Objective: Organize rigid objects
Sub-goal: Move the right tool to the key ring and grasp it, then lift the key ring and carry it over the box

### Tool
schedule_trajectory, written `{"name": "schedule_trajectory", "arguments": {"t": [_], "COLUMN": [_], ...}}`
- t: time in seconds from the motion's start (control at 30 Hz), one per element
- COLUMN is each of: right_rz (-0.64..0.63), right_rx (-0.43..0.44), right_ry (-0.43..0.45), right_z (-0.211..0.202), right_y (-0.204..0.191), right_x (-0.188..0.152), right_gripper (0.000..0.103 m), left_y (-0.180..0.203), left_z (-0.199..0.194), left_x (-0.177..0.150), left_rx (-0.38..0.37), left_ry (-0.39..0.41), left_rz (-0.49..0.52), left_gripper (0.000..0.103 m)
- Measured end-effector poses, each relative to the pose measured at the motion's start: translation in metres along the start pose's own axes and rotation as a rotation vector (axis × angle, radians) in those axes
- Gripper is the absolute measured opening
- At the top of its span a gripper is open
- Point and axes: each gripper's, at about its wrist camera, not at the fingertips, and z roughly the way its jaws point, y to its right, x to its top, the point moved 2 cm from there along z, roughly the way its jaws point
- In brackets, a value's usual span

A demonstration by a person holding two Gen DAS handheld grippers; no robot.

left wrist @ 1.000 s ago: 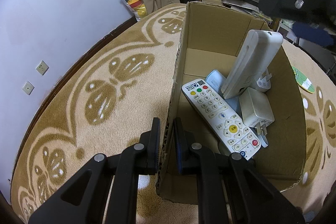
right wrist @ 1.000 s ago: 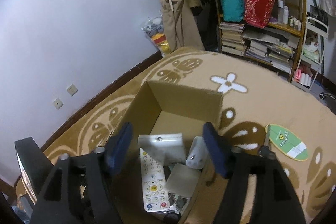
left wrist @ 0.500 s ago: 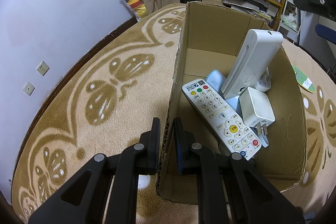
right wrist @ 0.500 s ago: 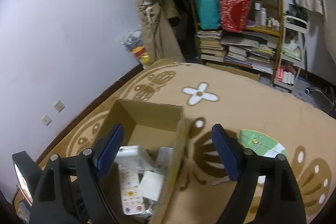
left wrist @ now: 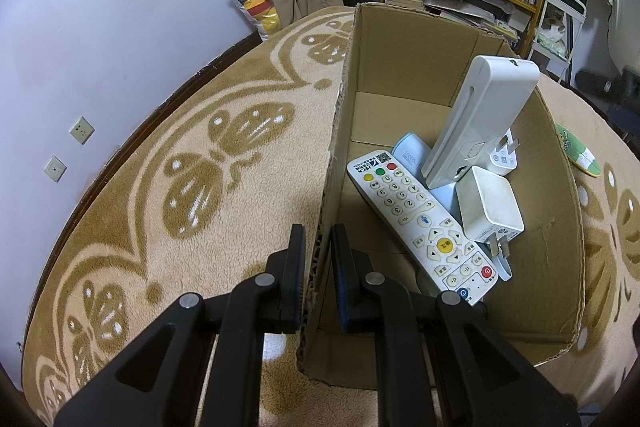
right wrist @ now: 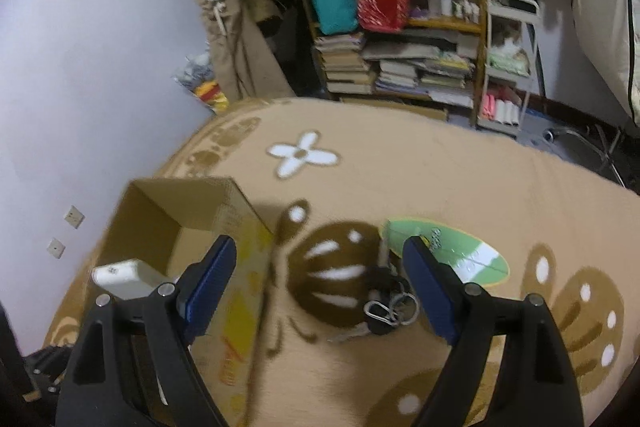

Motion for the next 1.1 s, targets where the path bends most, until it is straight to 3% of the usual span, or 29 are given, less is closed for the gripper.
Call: {"name": "schedule_trajectory", "arguments": {"t": [0.53, 0.67, 0.8, 0.83, 1.0, 1.1], "right_rz": [0.077, 0.070, 0.033, 0.032, 0.025, 0.039], "right_rx": [-0.089, -0.099, -0.200, -0.217, -0.241, -0.232], "right_ry": [-0.197, -0.241, -0.226, -0.226, -0.216, -0.196], "right_z": [0.066, 0.079, 0.080, 0.079, 0.076, 0.070], "right_y": [0.049, 0.050, 0.047, 0.047, 0.051, 0.054], "right_x": [-0.050, -0.059, -0.061, -0.061, -0.058, -0.053], "right_gripper": [0.087, 0.078, 0.049, 0.047, 0.019, 0.015], "left_y": [0.000, 0.000, 0.001, 0.001, 0.001, 0.001], "left_z": [0.000, 0.000, 0.000, 0.000, 0.000, 0.000], "left_x": [0.000, 0.000, 0.000, 0.000, 0.000, 0.000], "left_rx": [0.000, 0.001, 0.001, 0.000, 0.002, 0.000], "left_ry": [0.000, 0.000, 0.001, 0.000, 0.000, 0.000], "left_rz": [0.000, 0.001, 0.001, 0.001, 0.002, 0.000], "left_gripper": [0.013, 0.013, 0.013, 0.013, 0.013, 0.013]}}
